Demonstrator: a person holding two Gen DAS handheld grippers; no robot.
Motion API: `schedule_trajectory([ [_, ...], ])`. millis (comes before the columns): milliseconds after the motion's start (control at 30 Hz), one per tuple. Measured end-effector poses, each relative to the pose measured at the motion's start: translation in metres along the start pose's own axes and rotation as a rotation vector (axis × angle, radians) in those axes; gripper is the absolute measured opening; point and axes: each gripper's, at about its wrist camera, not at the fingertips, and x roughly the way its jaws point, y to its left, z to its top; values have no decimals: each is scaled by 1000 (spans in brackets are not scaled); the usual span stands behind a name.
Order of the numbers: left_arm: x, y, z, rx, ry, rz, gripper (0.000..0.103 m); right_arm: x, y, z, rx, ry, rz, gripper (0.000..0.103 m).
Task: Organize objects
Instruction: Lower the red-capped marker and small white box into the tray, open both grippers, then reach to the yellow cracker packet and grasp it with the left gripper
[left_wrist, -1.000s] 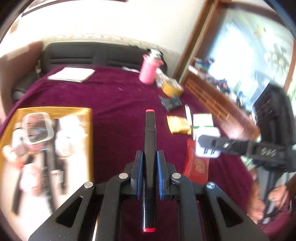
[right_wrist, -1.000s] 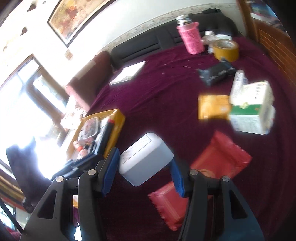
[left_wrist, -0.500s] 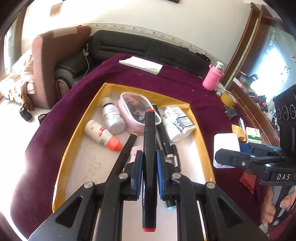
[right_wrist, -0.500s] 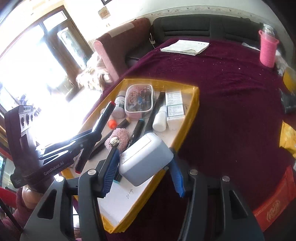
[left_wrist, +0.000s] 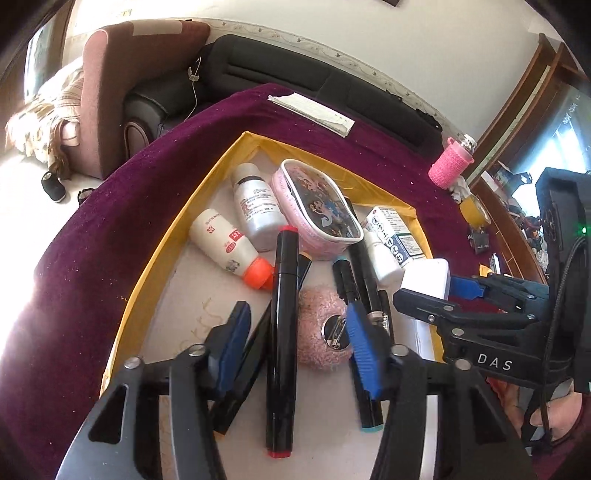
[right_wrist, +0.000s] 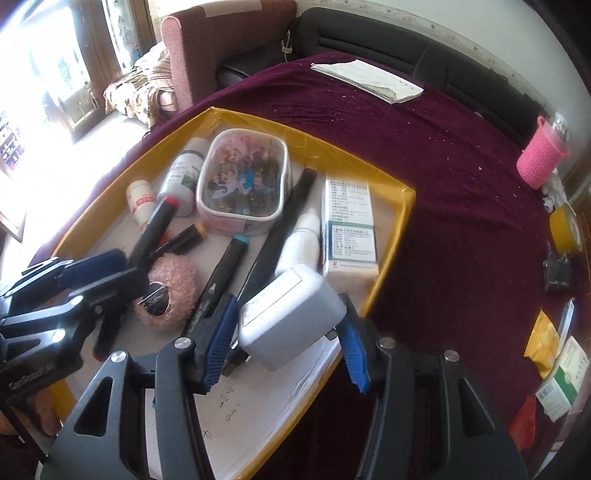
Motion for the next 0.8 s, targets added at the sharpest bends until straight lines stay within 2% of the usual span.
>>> schedule_trajectory([
  [167, -2, 3, 0, -20, -2, 3, 50, -15, -16, -5, 81, -50, 55, 53],
  [367, -22, -5, -3, -44, -46, 2, 50, -57, -43, -25, 194, -190, 75, 53],
  [600, -48, -46, -10, -15, -97, -40, 50, -102, -88, -60, 288, -328, -12, 55],
  [700, -49, -71, -14, 4, -83, -76, 50, -115, -118, -82, 337, -374, -79, 58],
  [800, -45, -104, -21, 62, -54, -109, 50, -123, -154, -103, 427, -404, -91, 59],
])
